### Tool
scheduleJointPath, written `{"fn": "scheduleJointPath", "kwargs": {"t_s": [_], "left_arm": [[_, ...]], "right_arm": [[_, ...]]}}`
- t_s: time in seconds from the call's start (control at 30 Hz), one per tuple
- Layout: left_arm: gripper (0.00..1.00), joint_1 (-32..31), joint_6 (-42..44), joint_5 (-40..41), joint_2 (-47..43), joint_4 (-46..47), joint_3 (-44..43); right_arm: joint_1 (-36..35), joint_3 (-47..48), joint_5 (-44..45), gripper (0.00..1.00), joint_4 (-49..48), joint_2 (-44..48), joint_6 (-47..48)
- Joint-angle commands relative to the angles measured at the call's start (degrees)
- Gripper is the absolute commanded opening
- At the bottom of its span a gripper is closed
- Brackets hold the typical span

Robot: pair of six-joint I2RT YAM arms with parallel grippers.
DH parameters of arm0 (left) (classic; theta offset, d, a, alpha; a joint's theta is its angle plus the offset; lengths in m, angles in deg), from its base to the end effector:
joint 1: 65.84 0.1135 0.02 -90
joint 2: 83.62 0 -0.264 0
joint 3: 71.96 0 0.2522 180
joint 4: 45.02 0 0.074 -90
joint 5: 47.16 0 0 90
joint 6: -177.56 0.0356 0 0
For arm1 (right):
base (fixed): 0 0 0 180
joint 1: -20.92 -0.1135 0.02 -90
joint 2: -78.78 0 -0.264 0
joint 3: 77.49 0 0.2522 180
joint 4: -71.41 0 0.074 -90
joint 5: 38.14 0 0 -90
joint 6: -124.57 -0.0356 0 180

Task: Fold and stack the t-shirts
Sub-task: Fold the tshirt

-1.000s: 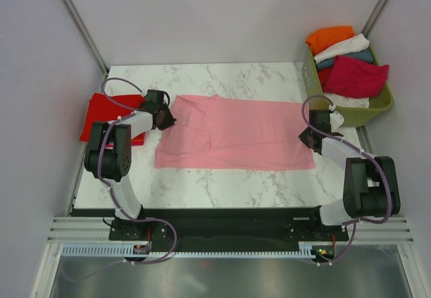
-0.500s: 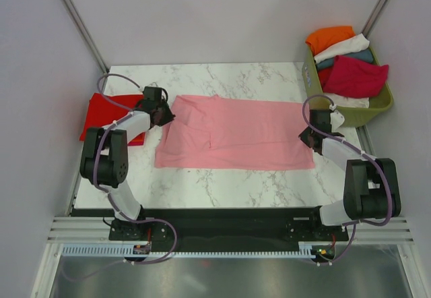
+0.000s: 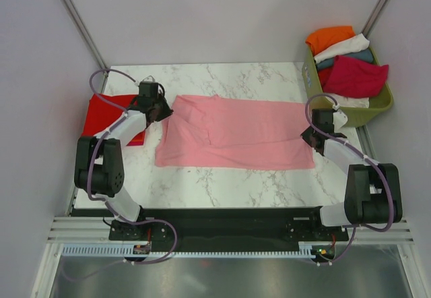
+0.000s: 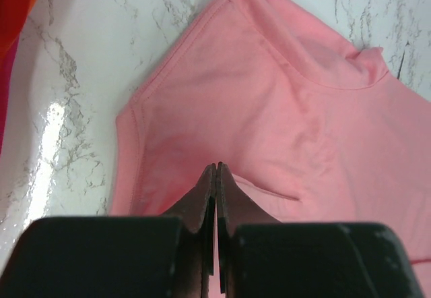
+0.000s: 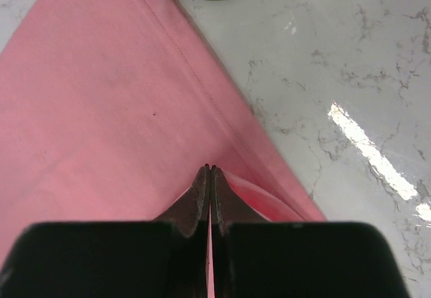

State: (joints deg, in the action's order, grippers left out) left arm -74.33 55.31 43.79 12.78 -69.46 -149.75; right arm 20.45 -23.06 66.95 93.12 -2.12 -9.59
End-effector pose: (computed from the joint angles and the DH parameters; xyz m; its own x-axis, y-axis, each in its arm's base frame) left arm 0.3646 -0.0538 0.2206 -0.6434 -0.4434 -0.6241 -0.2456 0.8916 -0.3804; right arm 0.2763 -0.0070 0.1810 -0.4192 0.6692 -0.6135 0.6380 0.6979 0.3253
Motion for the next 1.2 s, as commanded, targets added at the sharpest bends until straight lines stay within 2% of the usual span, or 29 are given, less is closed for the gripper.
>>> {"fn": "scheduleJointPath", "kwargs": {"t_s": [0.0,0.43,0.63,0.9,0.93,1.0,1.07,1.1,1.17], "left_arm": [[0.02,-0.21,1.58,-0.16,-3.5,0.31,-2.24],[0.02,-0.21,0.87,0.28,-7.71,0.13,-1.71],[0.02,-0.21,0.52,0.19,-7.19,0.74,-2.5],[0.02,-0.21,0.7,-0.6,-2.19,1.71,-4.44],[0.02,-0.21,0.78,-0.6,-1.57,1.71,-4.7],[0.02,-0.21,0.96,-0.69,-0.43,1.54,-5.23],[0.08,-0.21,0.96,-0.69,1.07,1.1,-5.49],[0.11,-0.21,0.79,-0.69,1.42,0.92,-5.58],[0.26,-0.12,0.7,-0.69,1.77,0.75,-5.23]], "right_arm": [[0.21,1.17,1.08,0.0,-0.21,2.15,-0.84],[2.23,-2.25,2.22,0.0,-2.14,8.22,-1.63],[2.49,-1.56,1.43,0.0,-2.23,5.76,-1.89],[2.67,-1.82,1.69,0.0,-3.29,2.51,-2.6],[2.67,-1.82,1.69,0.02,-3.2,2.33,-2.6],[2.67,-1.82,1.61,0.23,-3.29,1.98,-2.6],[2.67,-1.9,1.52,0.4,-3.37,2.33,-2.16],[2.67,-1.99,1.35,0.42,-3.46,2.68,-1.81],[2.58,-2.52,0.73,0.45,-4.34,4.43,-0.67]]}}
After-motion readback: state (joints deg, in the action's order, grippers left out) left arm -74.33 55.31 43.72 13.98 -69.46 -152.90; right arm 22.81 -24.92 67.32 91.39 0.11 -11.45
